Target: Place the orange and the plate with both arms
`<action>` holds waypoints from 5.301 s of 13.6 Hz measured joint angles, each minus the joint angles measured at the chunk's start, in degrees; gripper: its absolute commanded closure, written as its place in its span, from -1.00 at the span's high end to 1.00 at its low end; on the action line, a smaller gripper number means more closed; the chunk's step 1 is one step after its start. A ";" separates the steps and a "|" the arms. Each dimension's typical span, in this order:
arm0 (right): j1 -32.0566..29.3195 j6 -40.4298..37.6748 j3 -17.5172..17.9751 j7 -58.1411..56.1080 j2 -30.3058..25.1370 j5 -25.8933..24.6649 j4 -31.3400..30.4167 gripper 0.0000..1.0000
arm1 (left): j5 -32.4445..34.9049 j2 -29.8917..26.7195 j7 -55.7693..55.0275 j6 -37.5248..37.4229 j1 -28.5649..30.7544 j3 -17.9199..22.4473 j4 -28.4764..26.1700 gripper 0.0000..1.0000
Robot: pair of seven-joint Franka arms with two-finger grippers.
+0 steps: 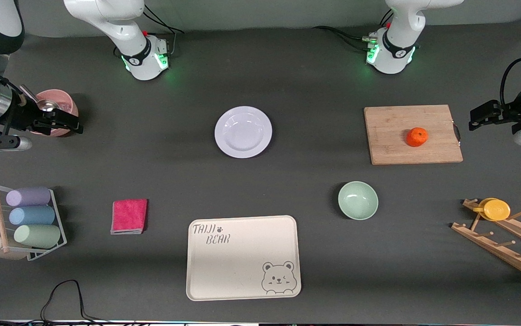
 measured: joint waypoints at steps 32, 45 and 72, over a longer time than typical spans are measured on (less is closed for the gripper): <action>-1.12 0.43 -3.40 0.01 10.73 1.02 9.70 1.00 | 1.11 -29.51 0.33 14.61 4.68 1.69 -44.54 1.00; 0.71 2.29 -2.81 0.00 24.44 -2.36 18.24 1.00 | 2.87 -14.50 0.40 51.11 4.68 1.62 -64.65 1.00; 4.86 3.16 0.87 0.02 28.35 -5.51 25.53 1.00 | 3.39 -2.92 0.53 56.08 4.67 1.45 -60.23 0.01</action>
